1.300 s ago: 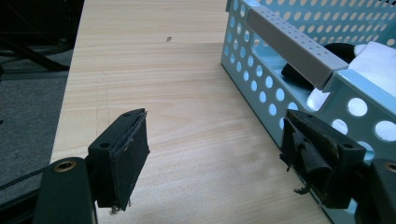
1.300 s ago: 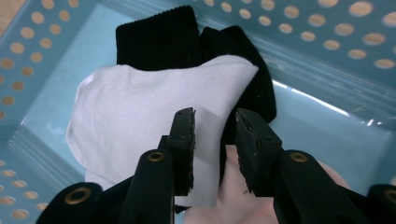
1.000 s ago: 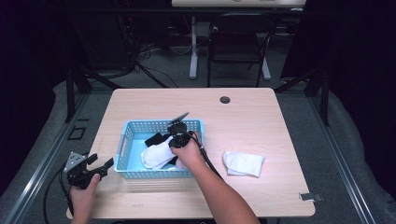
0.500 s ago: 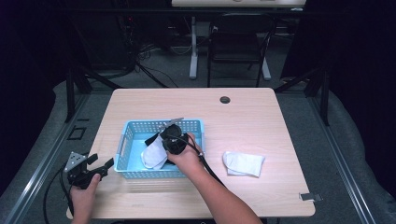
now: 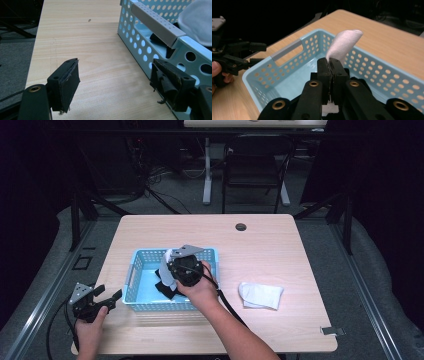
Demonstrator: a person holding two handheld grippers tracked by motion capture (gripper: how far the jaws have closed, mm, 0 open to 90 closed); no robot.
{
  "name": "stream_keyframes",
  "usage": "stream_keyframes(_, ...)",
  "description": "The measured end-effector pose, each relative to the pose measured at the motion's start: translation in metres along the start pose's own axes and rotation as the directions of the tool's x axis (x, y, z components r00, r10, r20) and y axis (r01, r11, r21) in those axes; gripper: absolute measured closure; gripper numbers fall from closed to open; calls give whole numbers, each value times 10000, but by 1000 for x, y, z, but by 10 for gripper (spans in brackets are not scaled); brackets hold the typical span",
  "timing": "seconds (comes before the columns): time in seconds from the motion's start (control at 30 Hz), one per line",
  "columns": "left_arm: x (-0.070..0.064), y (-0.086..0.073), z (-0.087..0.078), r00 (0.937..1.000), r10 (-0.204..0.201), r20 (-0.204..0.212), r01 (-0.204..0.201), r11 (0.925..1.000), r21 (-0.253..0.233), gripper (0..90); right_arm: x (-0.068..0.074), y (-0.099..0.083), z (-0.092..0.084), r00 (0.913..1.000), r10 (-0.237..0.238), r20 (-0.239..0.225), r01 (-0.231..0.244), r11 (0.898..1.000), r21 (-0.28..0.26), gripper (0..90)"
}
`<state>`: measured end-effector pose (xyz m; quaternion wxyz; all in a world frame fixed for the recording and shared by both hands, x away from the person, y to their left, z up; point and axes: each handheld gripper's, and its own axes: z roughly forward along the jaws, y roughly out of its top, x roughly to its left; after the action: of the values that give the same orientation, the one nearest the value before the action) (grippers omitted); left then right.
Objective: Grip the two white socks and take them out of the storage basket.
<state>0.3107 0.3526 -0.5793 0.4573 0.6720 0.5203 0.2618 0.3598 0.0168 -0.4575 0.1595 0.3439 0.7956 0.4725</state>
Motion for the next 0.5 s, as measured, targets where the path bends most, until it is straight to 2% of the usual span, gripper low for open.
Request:
stream_keyframes(0.13,0,0,0,10000,-3,2,3,10000,6,231,1,3,-12,9998,-162,90,167,9985,-526,879)
stream_keyframes(0.33,0,0,0,10000,11,1,-11,10000,11,231,0,9,-34,10000,52,-78,-63,9890,-1479,879)
stream_keyframes(0.5,-1,0,0,10000,10,-10,-10,10000,17,231,0,12,-49,9997,142,-186,-175,9820,-1882,879)
